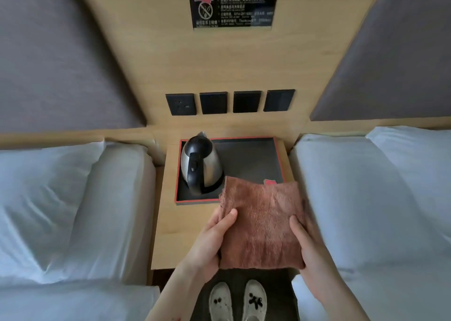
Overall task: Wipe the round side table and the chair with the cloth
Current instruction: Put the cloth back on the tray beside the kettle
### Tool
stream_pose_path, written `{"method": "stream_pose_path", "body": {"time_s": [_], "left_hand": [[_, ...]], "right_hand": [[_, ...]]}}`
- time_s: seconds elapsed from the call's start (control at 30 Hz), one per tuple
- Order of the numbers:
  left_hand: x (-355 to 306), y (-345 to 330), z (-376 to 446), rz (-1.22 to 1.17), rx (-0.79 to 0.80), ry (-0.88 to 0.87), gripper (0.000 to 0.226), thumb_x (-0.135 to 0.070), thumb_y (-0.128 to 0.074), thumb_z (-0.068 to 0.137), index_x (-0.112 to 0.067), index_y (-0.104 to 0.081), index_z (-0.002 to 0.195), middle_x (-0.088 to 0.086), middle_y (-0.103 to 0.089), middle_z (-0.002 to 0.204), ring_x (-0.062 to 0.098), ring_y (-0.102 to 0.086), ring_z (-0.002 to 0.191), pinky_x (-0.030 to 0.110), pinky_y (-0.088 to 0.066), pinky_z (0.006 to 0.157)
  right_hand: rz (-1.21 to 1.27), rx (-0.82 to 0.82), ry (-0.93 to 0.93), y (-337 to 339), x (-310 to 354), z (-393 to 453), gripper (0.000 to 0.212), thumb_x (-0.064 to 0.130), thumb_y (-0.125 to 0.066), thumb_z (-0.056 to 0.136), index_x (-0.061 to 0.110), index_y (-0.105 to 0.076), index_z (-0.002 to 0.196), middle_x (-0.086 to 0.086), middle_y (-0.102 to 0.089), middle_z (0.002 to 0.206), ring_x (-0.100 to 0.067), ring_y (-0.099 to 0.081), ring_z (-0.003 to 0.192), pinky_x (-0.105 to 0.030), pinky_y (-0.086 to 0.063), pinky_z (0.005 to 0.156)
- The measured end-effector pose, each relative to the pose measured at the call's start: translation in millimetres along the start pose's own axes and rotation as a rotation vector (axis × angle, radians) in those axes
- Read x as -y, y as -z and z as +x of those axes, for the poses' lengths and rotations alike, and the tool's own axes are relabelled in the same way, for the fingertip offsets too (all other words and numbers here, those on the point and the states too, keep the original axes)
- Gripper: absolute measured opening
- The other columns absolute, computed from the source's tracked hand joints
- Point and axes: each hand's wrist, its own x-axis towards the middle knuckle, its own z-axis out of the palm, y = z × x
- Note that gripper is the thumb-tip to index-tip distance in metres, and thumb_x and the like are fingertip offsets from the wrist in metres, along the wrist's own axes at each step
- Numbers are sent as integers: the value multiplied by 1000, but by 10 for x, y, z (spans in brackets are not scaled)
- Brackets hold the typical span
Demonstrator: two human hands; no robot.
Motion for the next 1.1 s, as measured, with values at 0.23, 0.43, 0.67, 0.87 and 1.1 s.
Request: {"method": "stream_pose_path", "body": {"time_s": [0.23,0.43,0.67,0.87,1.1], "left_hand": [[259,43,1481,45,-47,-39,23,-16,-43,96,-30,-60,104,-14,-73,93,1,-69,84,20,-57,74],[314,87,2783,89,-113,-138,25,-15,-43,96,-25,-53,117,0,-63,110,15,-61,99,35,-47,98],[491,198,3355,417,-285,-177,44,-8,-48,93,-22,-45,134,3,-61,122,21,-57,114,31,-43,101],[591,208,3212,1312,-523,-540,59,-1,-47,86,-9,-30,142,15,-33,150,30,-33,138,30,-27,111],[822,312,3406,1905,-193,-346,53,-44,-34,82,-26,-55,127,-5,-60,132,19,-57,121,44,-51,90]], "right_hand": [[-203,-71,35,121,-239,1447,22,34,-48,93,55,-53,98,18,-59,112,-11,-58,110,-41,-43,102],[-483,-111,161,191,-325,2733,42,35,-45,93,29,-43,134,5,-51,137,-14,-47,123,-30,-35,105],[-973,-85,139,318,-509,3365,50,24,-48,93,11,-36,140,-9,-48,142,-27,-45,129,-33,-35,103],[-1329,-227,572,179,-497,3276,51,7,-51,88,4,-37,137,-18,-49,136,-35,-52,120,-40,-46,92],[-1696,3,423,194,-917,3451,65,47,-3,95,18,-45,135,-6,-50,141,-26,-46,130,-48,-41,100]]}}
